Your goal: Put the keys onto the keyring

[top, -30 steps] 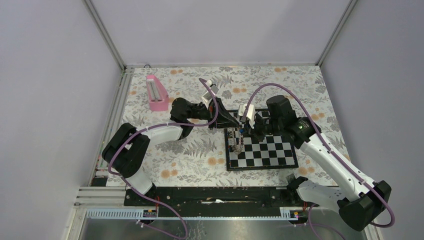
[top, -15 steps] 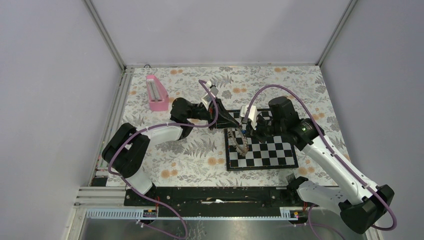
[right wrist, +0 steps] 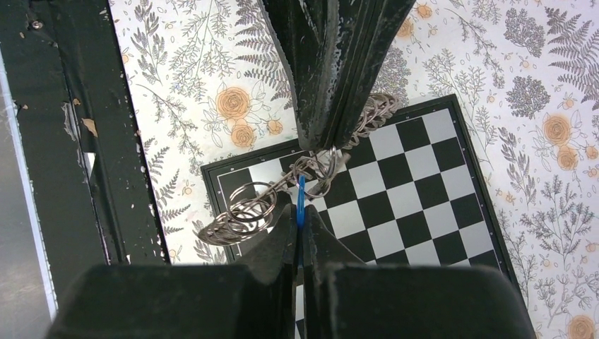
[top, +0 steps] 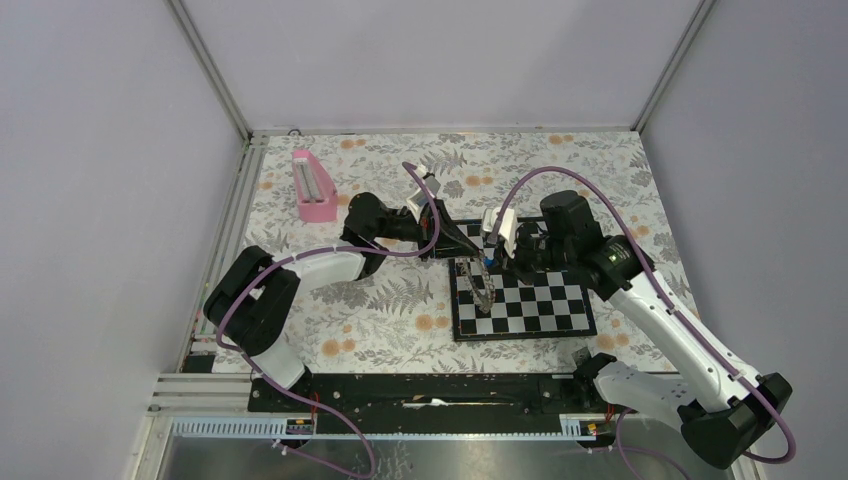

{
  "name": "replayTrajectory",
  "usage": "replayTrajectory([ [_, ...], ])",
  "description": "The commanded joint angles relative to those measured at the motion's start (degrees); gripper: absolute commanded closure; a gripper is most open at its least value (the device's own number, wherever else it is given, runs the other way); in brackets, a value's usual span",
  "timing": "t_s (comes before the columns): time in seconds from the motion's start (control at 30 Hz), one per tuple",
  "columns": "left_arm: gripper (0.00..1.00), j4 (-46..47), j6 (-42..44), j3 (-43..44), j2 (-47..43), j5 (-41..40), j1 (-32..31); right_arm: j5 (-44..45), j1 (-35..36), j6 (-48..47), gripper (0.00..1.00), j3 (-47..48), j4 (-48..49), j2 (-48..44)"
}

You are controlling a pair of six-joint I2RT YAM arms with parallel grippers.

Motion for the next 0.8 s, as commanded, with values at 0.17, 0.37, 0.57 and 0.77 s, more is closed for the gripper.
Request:
replayTrajectory([
  [0.17, 1.00, 4.37, 0.24, 0.98, -2.69, 1.15, 0.19, 4.48, 0.42, -0.25, 1.00, 1.95, -0.62, -0.87],
  [0.37, 1.00, 4.97, -0.16, 0.93, -2.58, 2.06, 0.19, 6.02, 0.40, -0.13, 1.00, 2.04, -0.78, -1.01],
  [0.57, 1.00, 4.56, -0.19, 1.15, -2.16, 2.25, 0.11, 4.56, 0.42, -0.21, 1.00, 3.59, -1.41, -0.20],
  [0.77, 1.00, 4.36, -0.18, 1.36, -1.62, 2.06, 0.10, 2.31, 0.45, 0.00, 1.00, 4.70, -1.51, 0.77],
])
